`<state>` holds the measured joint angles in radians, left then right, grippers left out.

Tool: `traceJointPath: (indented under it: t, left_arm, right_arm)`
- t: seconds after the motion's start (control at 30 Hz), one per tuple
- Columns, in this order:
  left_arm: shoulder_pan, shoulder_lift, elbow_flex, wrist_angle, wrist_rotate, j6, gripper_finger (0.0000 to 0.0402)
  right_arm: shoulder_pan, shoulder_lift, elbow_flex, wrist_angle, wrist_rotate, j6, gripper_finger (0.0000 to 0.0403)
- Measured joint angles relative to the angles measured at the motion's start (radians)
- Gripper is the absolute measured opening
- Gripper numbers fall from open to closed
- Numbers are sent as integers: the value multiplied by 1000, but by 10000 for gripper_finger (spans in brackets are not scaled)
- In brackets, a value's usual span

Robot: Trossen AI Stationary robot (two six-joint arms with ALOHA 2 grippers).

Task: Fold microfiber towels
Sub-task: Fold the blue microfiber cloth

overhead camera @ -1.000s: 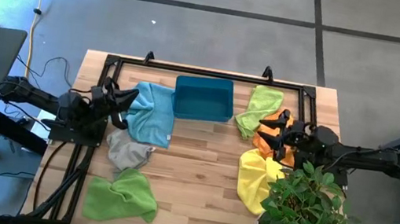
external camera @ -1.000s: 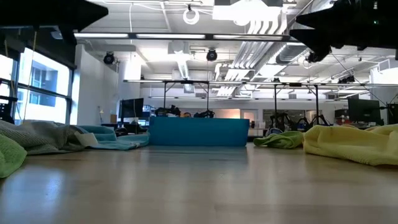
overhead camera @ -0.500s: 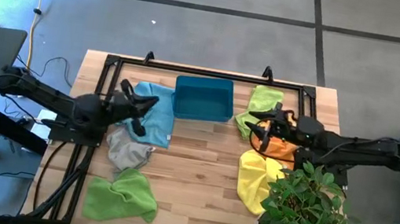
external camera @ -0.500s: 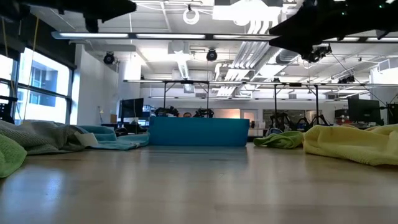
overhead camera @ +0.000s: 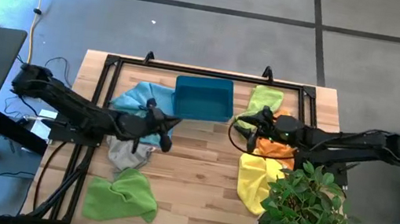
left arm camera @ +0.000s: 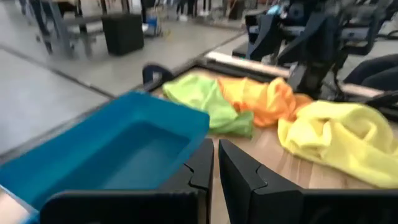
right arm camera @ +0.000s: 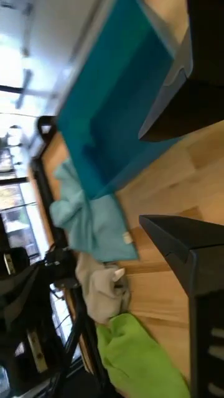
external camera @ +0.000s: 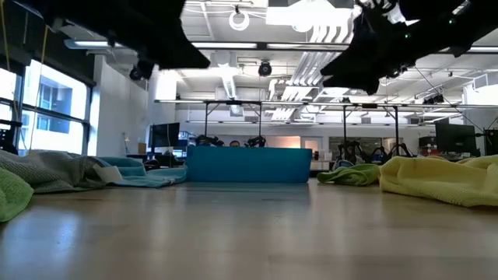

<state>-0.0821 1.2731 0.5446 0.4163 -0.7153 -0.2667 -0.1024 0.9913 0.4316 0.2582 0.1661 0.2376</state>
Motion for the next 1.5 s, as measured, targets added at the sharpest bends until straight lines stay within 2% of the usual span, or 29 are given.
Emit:
traceJointPath:
  t: [0.3,0.67,0.93,1.2,1.3,1.5]
  left_arm:
    - [88,221,14,-25,52,-199,17]
    - [178,370,14,-280,99,-476,17]
    - [187,420,17,-291,118,-491,17]
    - [126,432,19,-243,260,-530,17]
    - [71,433,18,-196,355,-529,16]
    - [-18,435,16,-104,569,-431,16]
  right_arm:
    - [0,137,1,0,0,32,197]
    - [0,182,1,1,0,34,197]
    - [0,203,1,8,0,53,197]
    - [-2,210,1,9,11,37,197]
    - [-2,210,1,9,39,15,197]
    - [-2,210,1,9,73,-41,197]
